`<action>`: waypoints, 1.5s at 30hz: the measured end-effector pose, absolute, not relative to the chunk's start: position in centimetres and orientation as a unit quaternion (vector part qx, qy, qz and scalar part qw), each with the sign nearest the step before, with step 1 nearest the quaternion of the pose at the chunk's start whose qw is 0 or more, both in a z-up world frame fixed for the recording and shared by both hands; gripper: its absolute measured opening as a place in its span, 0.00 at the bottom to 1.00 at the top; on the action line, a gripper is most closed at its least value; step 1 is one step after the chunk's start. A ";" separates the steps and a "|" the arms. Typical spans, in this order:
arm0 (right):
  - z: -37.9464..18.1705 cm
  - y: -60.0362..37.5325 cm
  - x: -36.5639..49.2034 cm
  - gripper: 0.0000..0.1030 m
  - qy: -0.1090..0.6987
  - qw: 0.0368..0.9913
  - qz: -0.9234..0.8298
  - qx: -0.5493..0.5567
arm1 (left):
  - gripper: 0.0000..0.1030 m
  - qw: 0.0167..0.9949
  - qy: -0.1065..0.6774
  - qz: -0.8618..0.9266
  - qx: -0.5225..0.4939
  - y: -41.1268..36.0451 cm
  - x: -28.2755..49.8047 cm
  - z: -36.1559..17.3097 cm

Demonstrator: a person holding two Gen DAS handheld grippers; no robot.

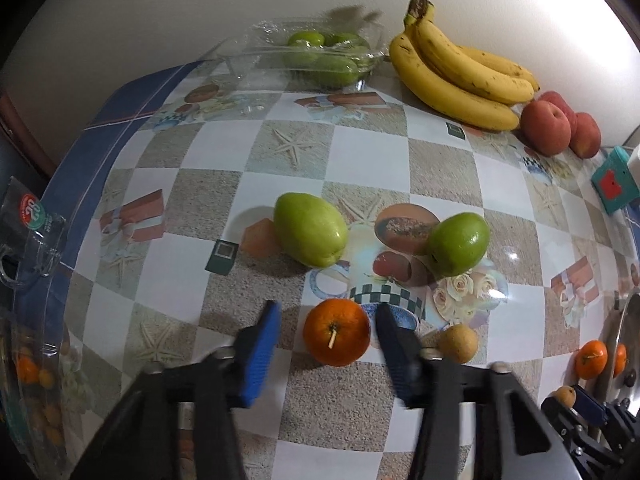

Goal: Organize fruits
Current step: 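Grasp a stemmed mandarin orange with the left gripper while the right gripper grasps a small brown pear, then carry the mandarin and the brown pear over the steel plate with both grippers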

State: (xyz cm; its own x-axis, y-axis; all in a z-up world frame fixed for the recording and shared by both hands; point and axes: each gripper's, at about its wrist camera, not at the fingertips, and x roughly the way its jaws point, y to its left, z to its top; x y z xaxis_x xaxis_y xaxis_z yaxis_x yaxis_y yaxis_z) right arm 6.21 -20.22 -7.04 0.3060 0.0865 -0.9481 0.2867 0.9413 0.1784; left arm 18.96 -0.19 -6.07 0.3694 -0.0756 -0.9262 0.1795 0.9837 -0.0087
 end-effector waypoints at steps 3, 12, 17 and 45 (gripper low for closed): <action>-7.1 -20.1 6.3 0.35 0.586 0.792 -0.062 0.157 | 0.34 0.825 0.556 -0.085 0.047 -0.5 18.8 -6.0; -6.7 -20.3 6.0 0.27 0.582 0.794 -0.060 0.164 | 0.33 0.826 0.555 -0.083 0.051 -0.5 18.9 -5.2; -5.0 -20.4 5.8 0.27 0.569 0.804 -0.056 0.164 | 0.33 0.836 0.541 -0.082 0.038 -0.1 18.8 -3.1; -0.1 -23.9 3.7 0.27 0.533 0.821 -0.080 0.191 | 0.33 0.877 0.471 -0.081 0.055 -1.8 16.0 4.7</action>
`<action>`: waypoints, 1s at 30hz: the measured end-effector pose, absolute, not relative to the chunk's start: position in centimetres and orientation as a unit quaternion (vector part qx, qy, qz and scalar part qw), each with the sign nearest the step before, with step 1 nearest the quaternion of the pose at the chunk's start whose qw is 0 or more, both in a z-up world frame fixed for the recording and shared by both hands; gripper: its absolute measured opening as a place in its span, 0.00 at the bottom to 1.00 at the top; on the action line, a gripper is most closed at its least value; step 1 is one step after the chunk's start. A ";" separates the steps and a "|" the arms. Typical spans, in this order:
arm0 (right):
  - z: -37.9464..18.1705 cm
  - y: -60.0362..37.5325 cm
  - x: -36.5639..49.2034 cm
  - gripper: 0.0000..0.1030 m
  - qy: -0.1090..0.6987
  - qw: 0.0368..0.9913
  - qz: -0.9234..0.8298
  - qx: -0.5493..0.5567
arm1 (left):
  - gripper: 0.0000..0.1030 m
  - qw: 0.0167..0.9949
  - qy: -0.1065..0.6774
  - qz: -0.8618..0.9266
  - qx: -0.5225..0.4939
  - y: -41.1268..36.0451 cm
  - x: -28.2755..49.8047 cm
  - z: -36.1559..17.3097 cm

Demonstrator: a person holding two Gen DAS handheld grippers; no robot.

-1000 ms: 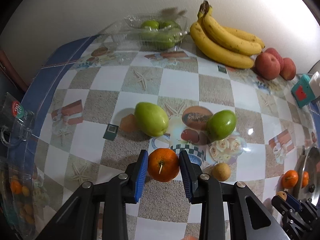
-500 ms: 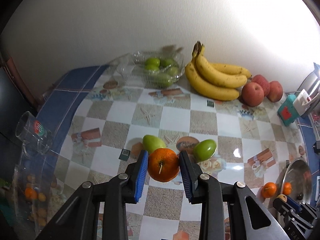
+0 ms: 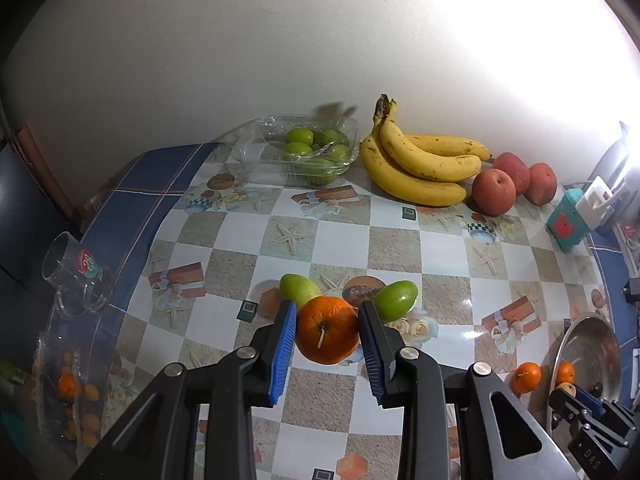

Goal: Organize fruits
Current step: 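Carry the mandarin and the brown pear over the steel plate with both grippers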

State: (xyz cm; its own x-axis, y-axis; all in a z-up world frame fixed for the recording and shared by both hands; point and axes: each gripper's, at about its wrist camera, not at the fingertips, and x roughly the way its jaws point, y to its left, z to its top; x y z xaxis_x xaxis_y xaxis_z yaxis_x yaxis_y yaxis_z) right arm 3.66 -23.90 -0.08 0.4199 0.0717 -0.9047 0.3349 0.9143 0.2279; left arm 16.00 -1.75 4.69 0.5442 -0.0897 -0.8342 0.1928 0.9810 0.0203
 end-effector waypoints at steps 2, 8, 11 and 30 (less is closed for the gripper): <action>-0.2 -24.3 3.6 0.27 0.533 0.820 -0.085 0.191 | 0.33 0.877 0.470 -0.082 0.059 -2.1 15.8 4.7; -0.7 -26.2 3.0 0.27 0.536 0.812 -0.105 0.204 | 0.33 0.873 0.474 -0.093 0.070 -3.7 15.4 4.5; -1.1 -27.5 2.5 0.27 0.537 0.807 -0.119 0.214 | 0.33 0.871 0.475 -0.099 0.075 -4.6 15.2 4.4; -2.2 -32.8 0.2 0.27 0.534 0.788 -0.159 0.261 | 0.33 0.859 0.469 -0.154 0.136 -11.9 12.4 4.2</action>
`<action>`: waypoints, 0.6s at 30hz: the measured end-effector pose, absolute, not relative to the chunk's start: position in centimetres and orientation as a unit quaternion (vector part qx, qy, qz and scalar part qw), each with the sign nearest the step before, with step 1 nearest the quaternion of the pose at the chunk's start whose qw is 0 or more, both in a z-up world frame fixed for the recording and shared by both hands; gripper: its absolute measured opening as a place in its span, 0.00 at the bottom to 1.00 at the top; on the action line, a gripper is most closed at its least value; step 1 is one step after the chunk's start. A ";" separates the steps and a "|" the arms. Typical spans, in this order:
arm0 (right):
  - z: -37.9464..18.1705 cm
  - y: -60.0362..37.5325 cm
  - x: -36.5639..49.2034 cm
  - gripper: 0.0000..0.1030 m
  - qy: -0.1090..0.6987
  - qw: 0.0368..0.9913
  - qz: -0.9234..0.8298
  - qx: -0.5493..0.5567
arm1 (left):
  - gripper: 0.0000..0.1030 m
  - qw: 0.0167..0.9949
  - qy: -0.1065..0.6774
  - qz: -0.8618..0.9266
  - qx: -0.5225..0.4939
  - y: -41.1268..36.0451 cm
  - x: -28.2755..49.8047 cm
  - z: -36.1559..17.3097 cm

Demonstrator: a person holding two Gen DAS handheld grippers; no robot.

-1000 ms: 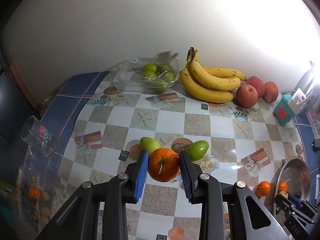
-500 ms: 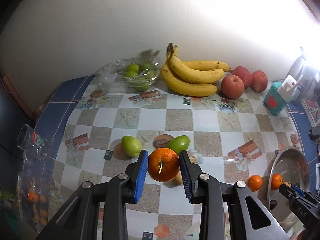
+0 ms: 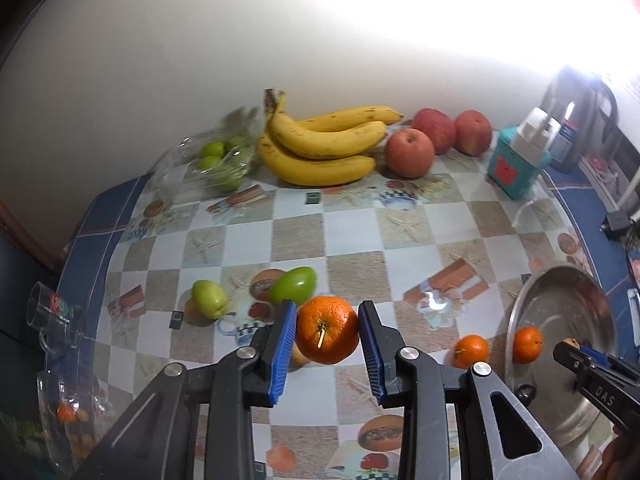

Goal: Organize fruits
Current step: 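Carry the mandarin and the brown pear over the steel plate with both grippers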

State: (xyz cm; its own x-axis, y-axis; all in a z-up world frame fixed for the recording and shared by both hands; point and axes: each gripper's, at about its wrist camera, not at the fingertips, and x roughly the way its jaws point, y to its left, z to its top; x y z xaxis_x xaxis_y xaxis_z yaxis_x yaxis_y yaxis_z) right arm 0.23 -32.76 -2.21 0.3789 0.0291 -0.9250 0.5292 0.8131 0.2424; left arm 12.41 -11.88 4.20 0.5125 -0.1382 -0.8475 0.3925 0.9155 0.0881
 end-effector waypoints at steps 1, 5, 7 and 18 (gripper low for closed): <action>-2.3 -33.0 0.1 0.27 0.534 0.787 -0.161 0.264 | 0.33 0.858 0.468 -0.159 0.140 -12.4 12.1 4.2; -2.4 -34.0 -0.4 0.27 0.532 0.784 -0.169 0.271 | 0.33 0.854 0.464 -0.174 0.155 -14.1 11.2 4.2; -2.5 -34.4 -0.7 0.27 0.532 0.782 -0.173 0.275 | 0.33 0.852 0.462 -0.183 0.165 -15.2 10.7 4.1; -2.9 -36.7 -2.0 0.28 0.524 0.775 -0.188 0.298 | 0.33 0.827 0.461 -0.255 0.197 -20.7 7.2 3.4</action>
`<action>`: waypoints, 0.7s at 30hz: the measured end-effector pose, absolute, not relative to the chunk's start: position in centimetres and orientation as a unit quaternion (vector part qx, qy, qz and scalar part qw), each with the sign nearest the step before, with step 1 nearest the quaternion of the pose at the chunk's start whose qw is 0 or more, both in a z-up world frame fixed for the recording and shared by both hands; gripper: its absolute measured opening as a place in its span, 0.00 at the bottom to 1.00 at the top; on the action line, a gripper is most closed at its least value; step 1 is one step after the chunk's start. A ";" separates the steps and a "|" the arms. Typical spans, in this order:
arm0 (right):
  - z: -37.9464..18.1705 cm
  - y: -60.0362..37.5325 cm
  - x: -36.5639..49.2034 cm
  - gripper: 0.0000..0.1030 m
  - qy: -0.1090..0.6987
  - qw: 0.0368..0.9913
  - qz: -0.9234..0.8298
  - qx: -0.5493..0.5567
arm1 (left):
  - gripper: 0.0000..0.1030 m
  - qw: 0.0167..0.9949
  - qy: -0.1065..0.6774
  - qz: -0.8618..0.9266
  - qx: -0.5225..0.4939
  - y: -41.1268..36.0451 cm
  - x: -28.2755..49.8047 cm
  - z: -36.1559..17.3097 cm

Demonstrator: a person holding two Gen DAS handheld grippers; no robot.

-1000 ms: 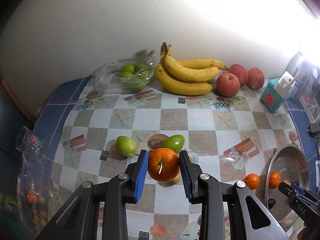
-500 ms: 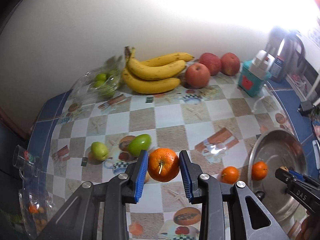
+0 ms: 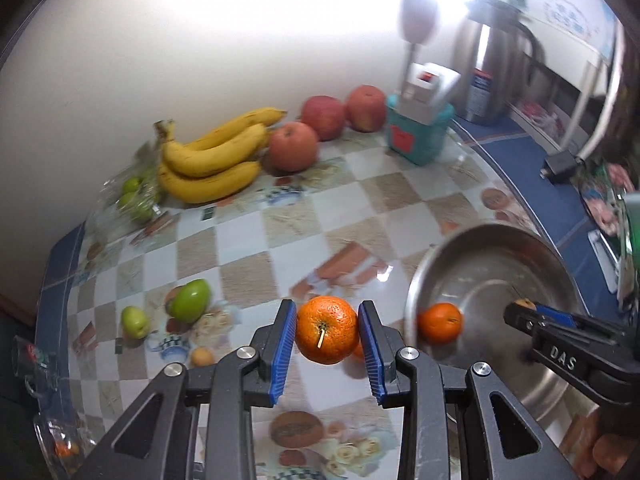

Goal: Organize fruits
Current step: 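Carry the mandarin and the brown pear over the steel plate with both grippers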

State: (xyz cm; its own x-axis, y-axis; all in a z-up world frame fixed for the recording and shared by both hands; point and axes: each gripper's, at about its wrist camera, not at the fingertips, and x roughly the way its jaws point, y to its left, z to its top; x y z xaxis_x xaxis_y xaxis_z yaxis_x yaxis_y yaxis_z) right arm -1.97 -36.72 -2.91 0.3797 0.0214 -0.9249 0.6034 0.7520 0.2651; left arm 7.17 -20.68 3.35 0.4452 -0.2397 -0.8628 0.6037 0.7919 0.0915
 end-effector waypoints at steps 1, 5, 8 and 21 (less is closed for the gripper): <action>-2.9 -37.0 -2.1 0.28 0.523 0.775 -0.190 0.301 | 0.33 0.824 0.461 -0.260 0.203 -21.2 6.8 3.1; -3.0 -38.1 -2.7 0.28 0.516 0.771 -0.200 0.313 | 0.33 0.813 0.460 -0.279 0.224 -23.2 5.3 2.2; -3.0 -38.9 -3.1 0.28 0.510 0.770 -0.212 0.319 | 0.33 0.805 0.456 -0.295 0.241 -24.8 3.9 1.5; -3.8 -41.1 -3.8 0.28 0.471 0.786 -0.234 0.324 | 0.33 0.789 0.471 -0.314 0.238 -28.0 1.8 -1.6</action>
State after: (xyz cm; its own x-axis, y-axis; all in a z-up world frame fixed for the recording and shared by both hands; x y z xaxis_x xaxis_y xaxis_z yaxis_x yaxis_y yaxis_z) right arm -3.77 -41.11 -3.78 0.4466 -0.0633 -0.8925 0.6736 0.6804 0.2888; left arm 1.81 -27.98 -1.61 0.3589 -0.2723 -0.8928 0.7199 0.6896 0.0791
